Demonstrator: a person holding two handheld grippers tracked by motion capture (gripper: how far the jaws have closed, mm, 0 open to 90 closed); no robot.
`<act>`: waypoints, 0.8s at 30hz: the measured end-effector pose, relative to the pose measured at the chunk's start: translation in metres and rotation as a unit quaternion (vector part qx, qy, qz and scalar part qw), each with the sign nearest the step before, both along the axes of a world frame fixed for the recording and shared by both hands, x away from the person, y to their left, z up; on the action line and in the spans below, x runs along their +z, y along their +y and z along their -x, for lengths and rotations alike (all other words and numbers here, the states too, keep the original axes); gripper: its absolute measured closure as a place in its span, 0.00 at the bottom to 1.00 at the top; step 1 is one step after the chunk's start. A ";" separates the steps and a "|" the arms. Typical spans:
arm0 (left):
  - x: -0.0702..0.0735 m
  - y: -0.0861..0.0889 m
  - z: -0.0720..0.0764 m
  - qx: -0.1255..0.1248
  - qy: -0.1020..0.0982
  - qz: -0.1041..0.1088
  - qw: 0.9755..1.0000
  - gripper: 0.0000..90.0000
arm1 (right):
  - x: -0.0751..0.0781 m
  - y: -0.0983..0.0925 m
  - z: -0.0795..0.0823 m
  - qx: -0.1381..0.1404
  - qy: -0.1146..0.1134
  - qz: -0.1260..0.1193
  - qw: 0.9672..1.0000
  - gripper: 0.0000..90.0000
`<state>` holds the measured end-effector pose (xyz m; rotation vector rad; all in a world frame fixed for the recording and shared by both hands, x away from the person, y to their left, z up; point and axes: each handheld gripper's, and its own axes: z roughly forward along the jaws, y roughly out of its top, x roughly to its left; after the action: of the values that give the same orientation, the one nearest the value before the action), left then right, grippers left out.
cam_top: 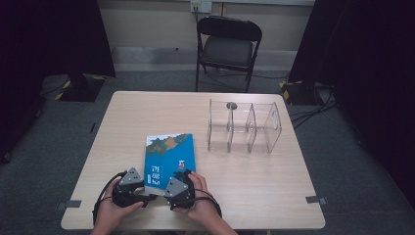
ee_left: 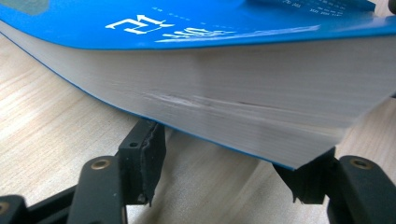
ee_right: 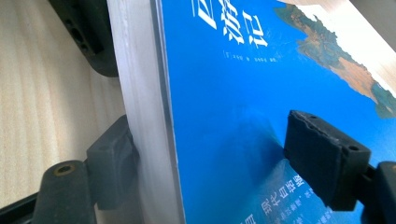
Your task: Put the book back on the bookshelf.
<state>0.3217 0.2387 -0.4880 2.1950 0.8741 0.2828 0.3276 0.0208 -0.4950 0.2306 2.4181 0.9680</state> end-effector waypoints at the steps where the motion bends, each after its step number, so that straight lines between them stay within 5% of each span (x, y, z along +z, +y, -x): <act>1: 0.000 0.000 0.000 0.000 0.000 -0.001 1.000 0.41 | 0.000 0.000 0.000 0.003 -0.002 0.002 1.000 0.25; 7: 0.003 0.002 0.001 0.001 -0.002 0.010 1.000 0.40 | 0.003 0.000 0.005 0.004 -0.020 0.008 1.000 0.42; 8: 0.005 0.002 0.003 0.000 -0.007 0.007 1.000 0.40 | 0.006 -0.001 0.007 0.001 -0.024 0.007 1.000 0.51; 18: 0.005 0.015 0.004 0.006 -0.022 -0.002 1.000 0.26 | 0.012 -0.004 0.006 -0.002 -0.017 0.008 1.000 0.58; 24: 0.000 0.013 0.004 0.004 -0.013 -0.006 1.000 0.26 | 0.015 -0.004 0.006 -0.004 -0.012 0.019 1.000 0.59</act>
<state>0.3182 0.2519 -0.4881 2.1950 0.8693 0.3196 0.3214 0.0168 -0.4796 0.2135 2.4095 0.9168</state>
